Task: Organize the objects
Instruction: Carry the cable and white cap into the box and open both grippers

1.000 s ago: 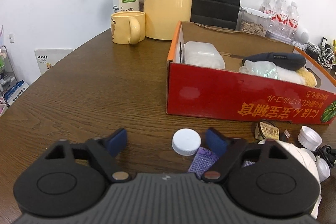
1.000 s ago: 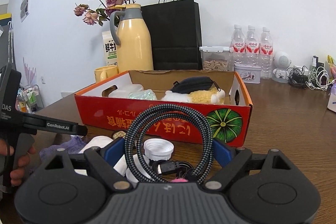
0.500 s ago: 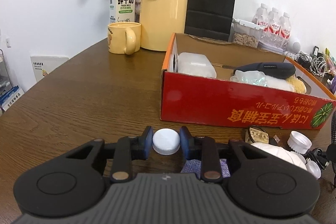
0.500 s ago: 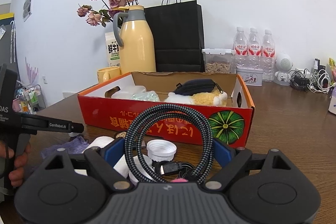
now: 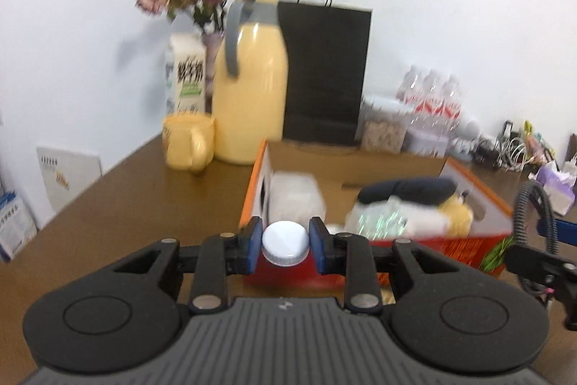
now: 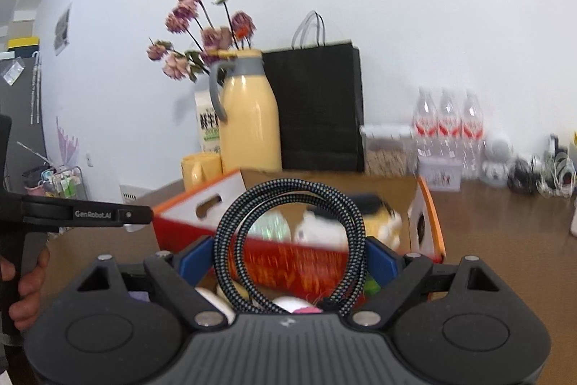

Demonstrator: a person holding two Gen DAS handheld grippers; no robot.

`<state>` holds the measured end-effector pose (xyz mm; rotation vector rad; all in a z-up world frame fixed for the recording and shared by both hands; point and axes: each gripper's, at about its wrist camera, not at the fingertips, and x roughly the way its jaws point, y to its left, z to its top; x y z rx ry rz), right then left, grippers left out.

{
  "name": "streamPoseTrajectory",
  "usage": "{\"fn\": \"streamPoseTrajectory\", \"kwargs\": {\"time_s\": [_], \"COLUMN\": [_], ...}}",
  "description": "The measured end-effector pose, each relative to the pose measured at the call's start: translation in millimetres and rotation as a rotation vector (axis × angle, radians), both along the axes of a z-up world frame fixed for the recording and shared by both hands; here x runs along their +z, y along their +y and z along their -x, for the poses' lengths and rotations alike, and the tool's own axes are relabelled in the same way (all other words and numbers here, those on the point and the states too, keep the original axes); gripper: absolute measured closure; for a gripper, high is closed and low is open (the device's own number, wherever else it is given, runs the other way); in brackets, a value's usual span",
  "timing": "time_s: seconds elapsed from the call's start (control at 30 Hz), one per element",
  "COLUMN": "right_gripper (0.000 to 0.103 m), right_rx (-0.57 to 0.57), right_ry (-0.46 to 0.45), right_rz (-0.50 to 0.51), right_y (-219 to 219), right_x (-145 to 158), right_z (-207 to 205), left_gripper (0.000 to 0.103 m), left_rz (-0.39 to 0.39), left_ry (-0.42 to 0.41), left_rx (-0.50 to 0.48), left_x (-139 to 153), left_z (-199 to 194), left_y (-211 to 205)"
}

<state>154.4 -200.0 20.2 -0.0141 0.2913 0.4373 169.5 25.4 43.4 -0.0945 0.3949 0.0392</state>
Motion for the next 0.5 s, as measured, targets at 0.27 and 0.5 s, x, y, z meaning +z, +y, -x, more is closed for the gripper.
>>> {"fn": "streamPoseTrajectory", "kwargs": {"time_s": [0.27,0.5], "right_gripper": [0.015,0.015], "right_rx": [0.012,-0.005], "right_ry": [-0.035,-0.009], "right_rz": [0.036,0.097], "right_y": [26,55], "right_x": [28,24], "right_z": [-41,-84], "left_gripper": [0.074,0.074], "left_rz": [-0.012,0.026], "left_ry": [-0.070,-0.084], "left_rx": [-0.014,0.029], "left_x": [29,33], "left_z": [-28,-59], "left_y": [-19,-23]}}
